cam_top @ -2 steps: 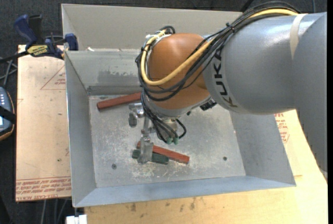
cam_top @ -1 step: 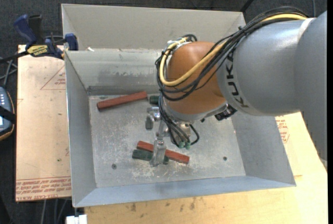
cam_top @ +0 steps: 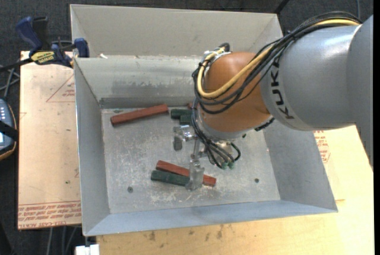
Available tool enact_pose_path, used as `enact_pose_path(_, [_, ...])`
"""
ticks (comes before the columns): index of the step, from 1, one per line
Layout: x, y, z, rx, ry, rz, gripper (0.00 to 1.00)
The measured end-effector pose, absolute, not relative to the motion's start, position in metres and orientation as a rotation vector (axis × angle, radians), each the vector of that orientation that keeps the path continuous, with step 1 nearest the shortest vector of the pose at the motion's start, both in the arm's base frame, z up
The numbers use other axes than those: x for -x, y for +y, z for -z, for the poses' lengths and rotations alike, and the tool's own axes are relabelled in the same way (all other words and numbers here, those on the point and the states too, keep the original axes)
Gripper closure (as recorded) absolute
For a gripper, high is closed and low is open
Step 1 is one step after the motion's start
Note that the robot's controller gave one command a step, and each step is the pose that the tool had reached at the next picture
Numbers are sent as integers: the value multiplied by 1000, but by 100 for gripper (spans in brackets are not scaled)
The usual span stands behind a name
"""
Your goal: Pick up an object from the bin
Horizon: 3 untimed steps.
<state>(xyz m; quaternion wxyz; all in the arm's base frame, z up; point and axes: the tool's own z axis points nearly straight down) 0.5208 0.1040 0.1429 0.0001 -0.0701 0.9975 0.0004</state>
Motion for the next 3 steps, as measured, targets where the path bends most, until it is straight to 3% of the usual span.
enact_pose_path(1, [-514, 88, -87, -114, 3137, -2, 0])
enact_pose_path(2, [-514, 84, -70, -426, 3114, -2, 100])
enact_pose_path(3, [-514, 84, -70, -426, 3114, -2, 100])
